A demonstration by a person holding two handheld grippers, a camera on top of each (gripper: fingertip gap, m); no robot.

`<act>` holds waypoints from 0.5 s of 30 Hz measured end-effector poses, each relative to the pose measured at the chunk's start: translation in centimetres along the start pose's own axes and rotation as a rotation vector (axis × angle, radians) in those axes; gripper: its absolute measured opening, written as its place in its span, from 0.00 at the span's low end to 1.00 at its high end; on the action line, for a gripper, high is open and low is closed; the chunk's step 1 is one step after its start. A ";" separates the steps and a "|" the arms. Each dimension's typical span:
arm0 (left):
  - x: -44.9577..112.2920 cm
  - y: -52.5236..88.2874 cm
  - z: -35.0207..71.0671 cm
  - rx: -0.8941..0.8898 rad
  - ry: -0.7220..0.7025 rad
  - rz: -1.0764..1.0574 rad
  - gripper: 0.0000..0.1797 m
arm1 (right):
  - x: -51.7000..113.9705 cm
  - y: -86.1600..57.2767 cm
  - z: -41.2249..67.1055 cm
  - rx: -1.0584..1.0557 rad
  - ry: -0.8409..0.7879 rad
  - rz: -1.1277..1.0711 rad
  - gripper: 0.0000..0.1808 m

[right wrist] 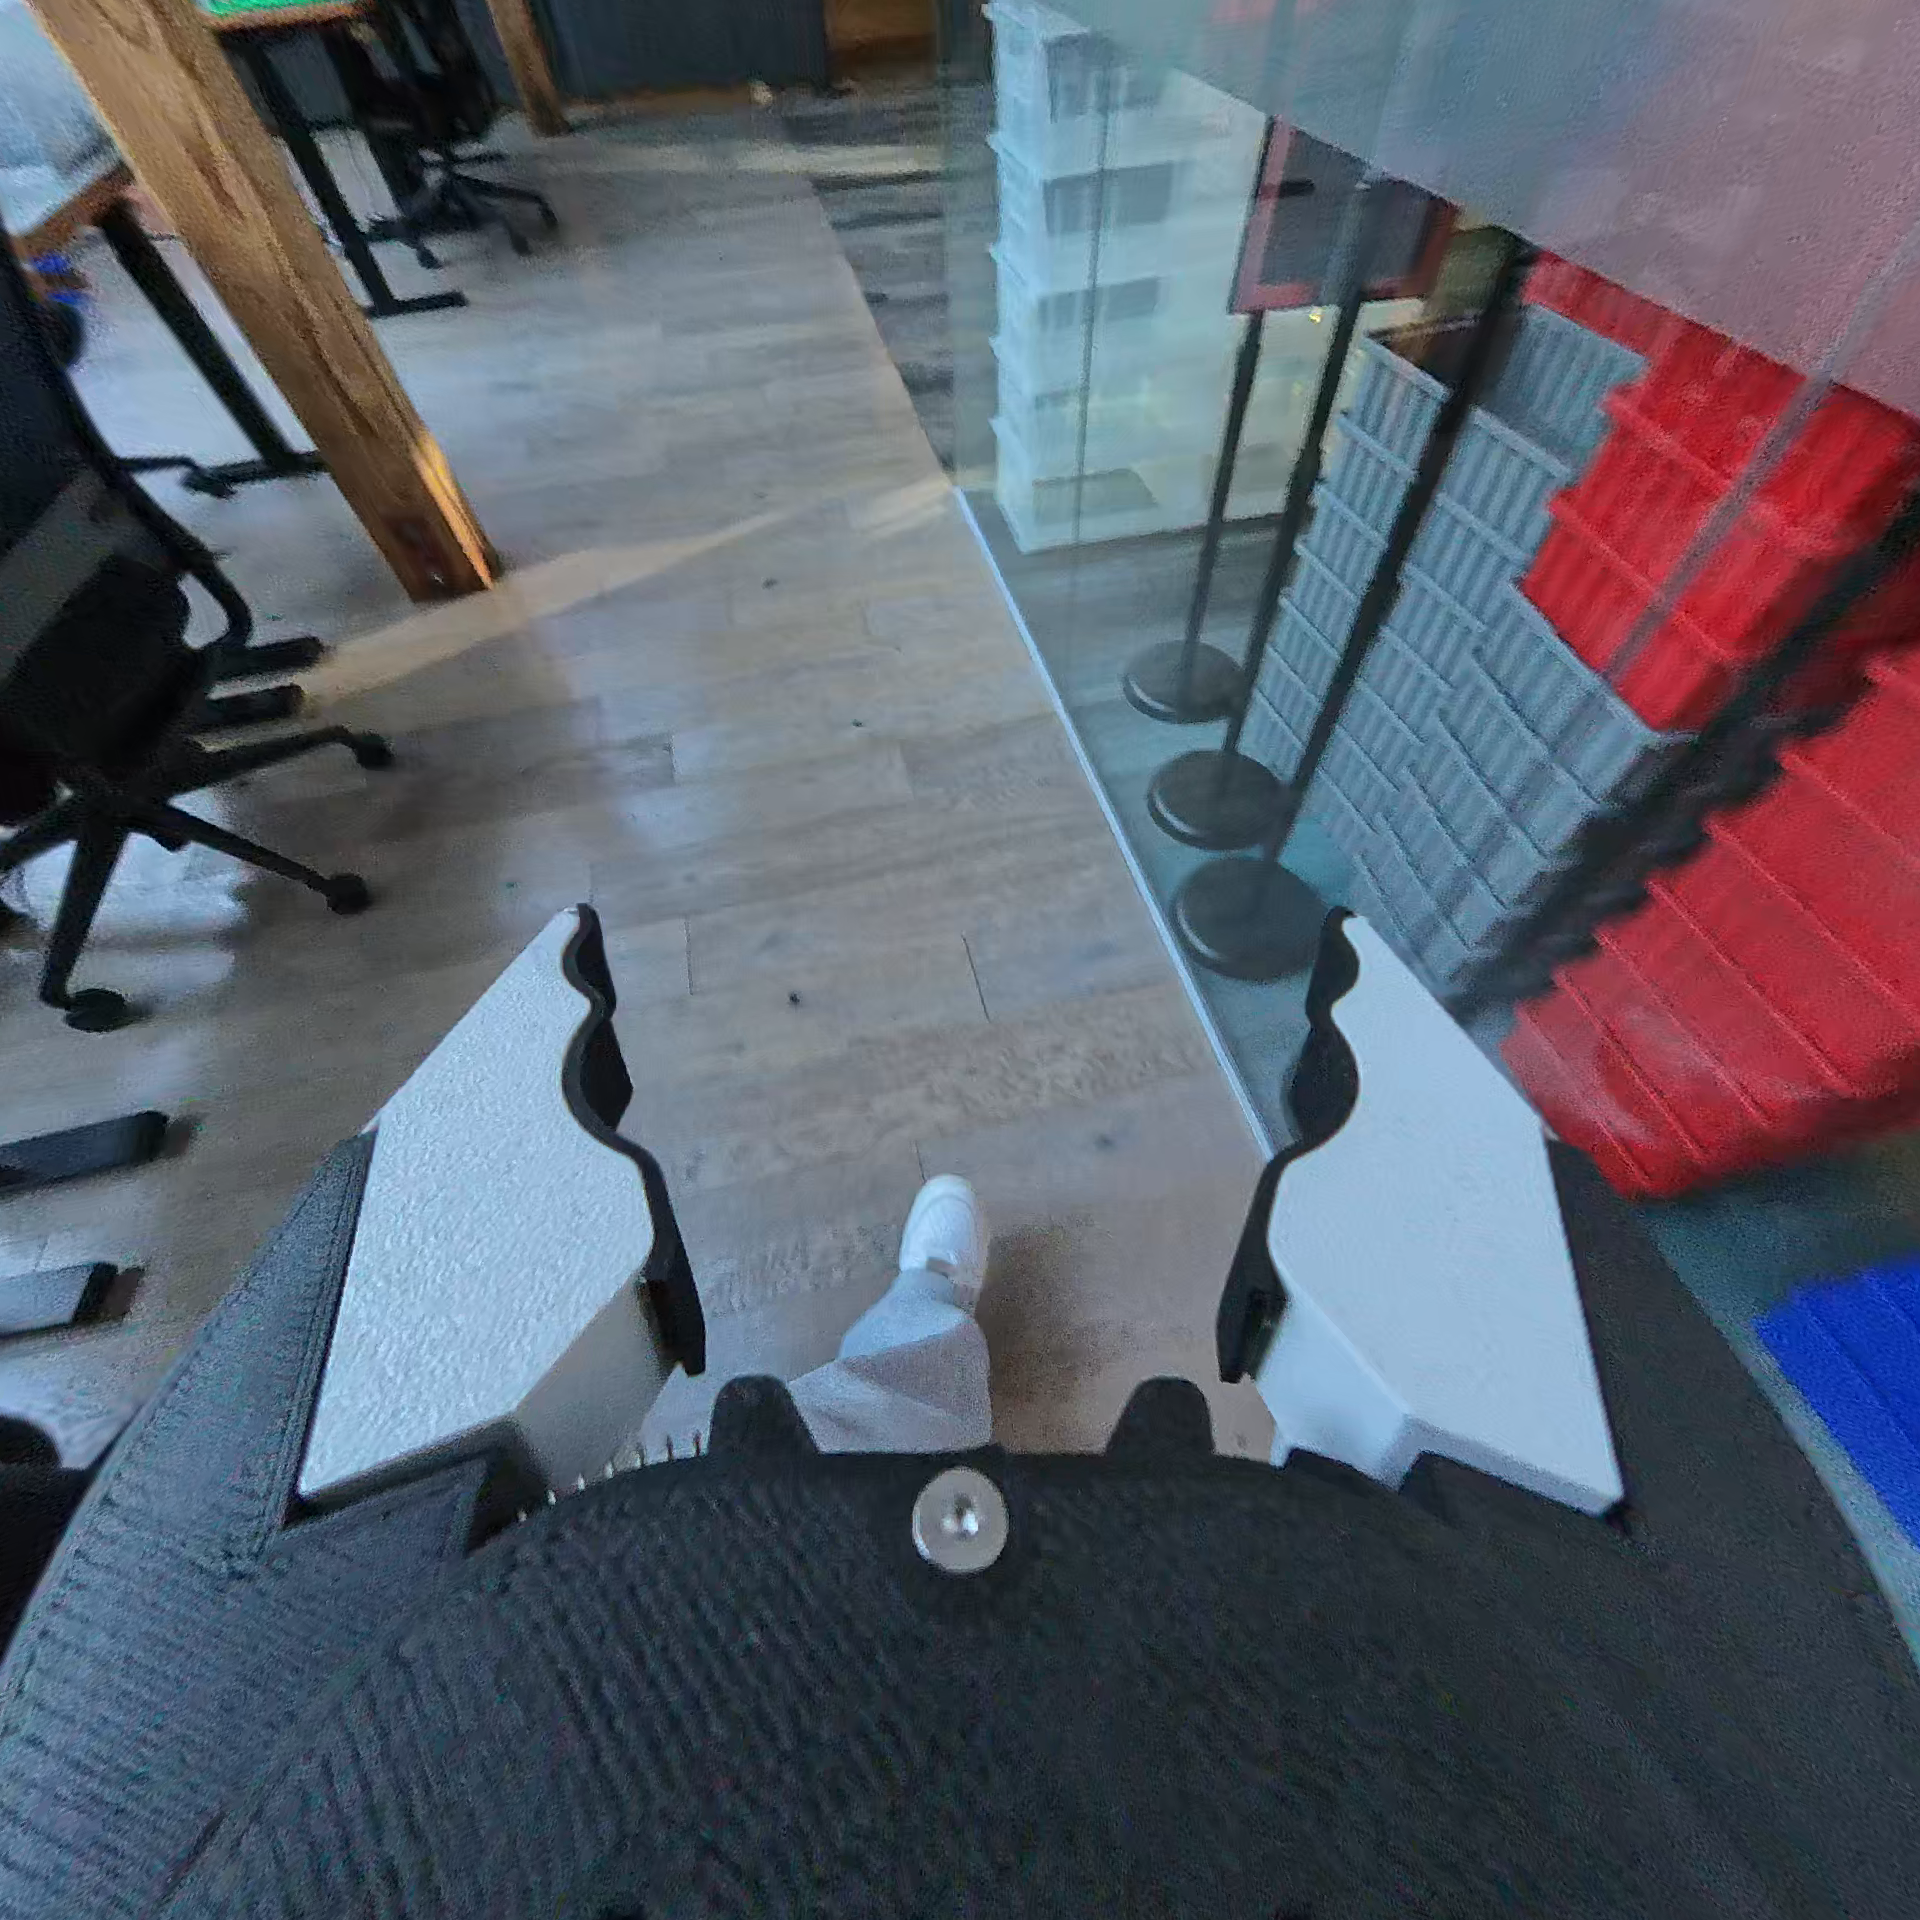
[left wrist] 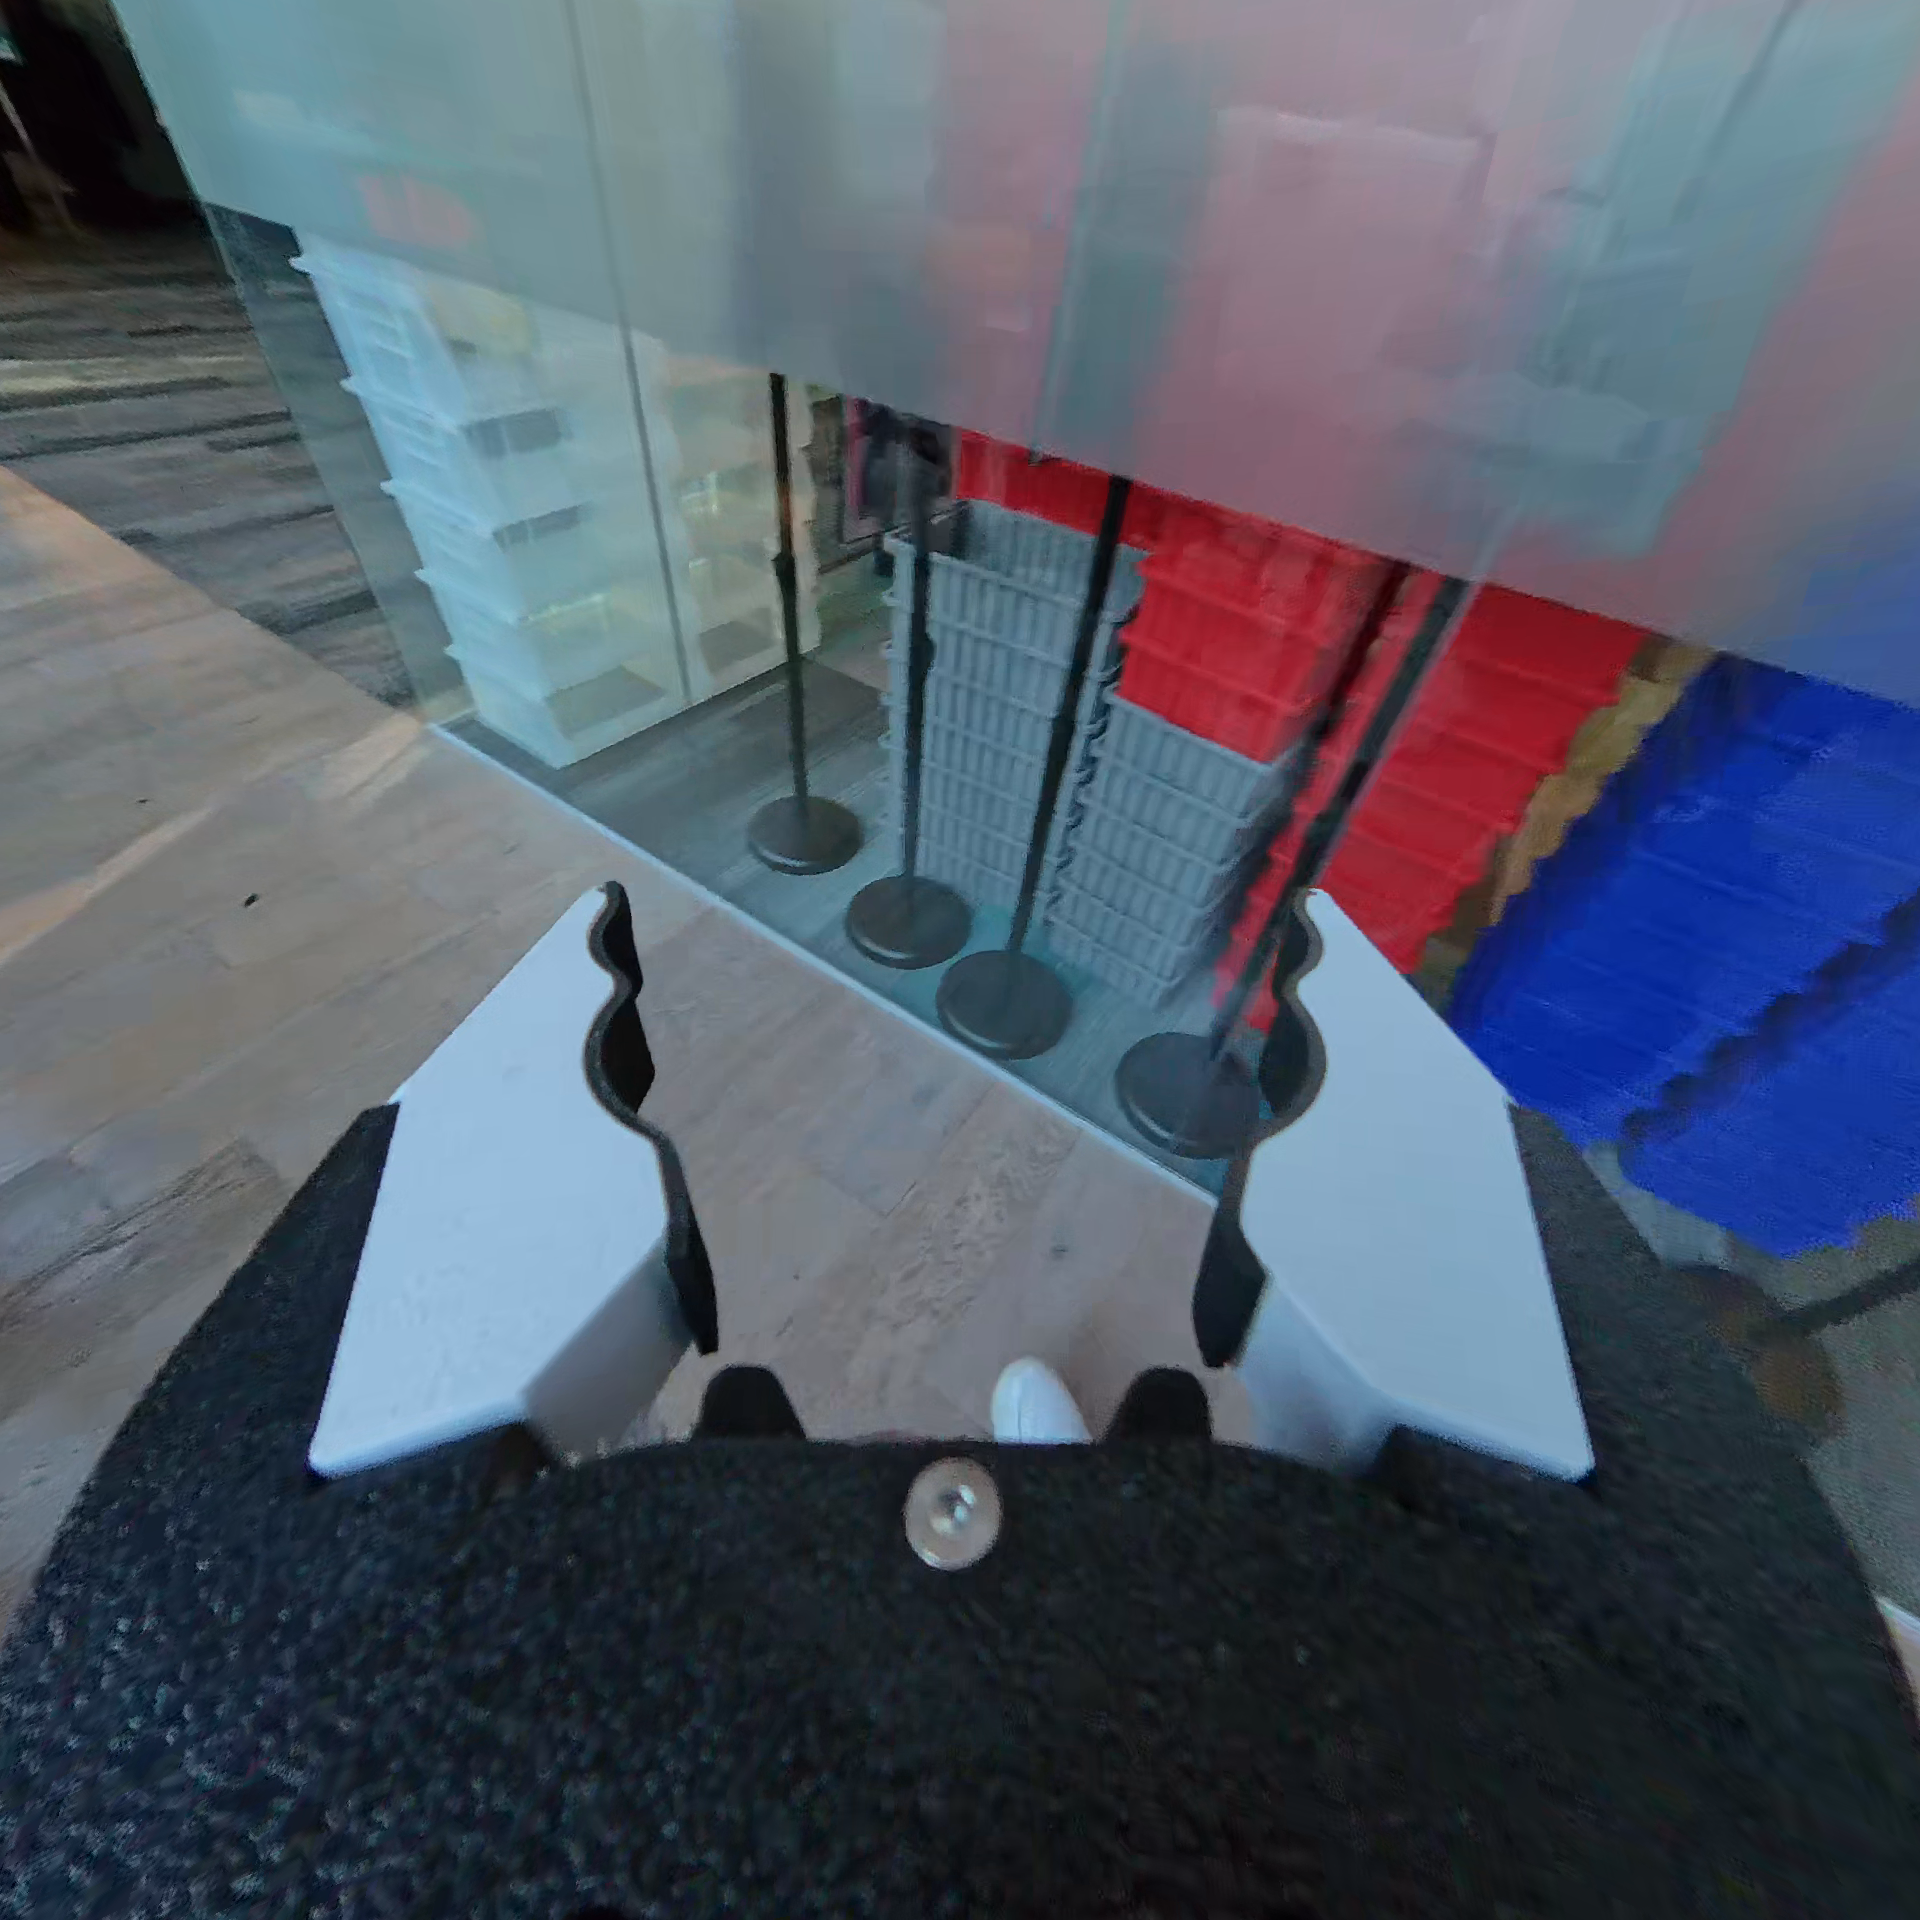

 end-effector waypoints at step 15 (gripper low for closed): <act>23.6 37.8 16.7 -0.081 -0.075 0.420 0.66 | 67.8 6.7 35.0 -0.265 -0.172 0.619 0.75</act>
Point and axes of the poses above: each gripper's, where its closed fingertips meet, x out along the fingers, z out of its top, y = z × x across the jaws, the point moved 6 cm from there along -x, back along the fingers, and after that the axes turned 10 degrees about -x, right-handed, at the moved point
